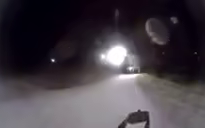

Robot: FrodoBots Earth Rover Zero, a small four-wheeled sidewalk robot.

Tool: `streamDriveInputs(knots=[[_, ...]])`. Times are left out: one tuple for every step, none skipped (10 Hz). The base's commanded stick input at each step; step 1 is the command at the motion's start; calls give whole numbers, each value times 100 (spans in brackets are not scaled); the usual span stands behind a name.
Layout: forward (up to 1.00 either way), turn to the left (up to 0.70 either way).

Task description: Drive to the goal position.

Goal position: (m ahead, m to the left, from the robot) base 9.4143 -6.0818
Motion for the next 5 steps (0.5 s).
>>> streamDriveInputs(knots=[[100, 0], [100, 0], [100, 0], [100, 0], [100, 0]])
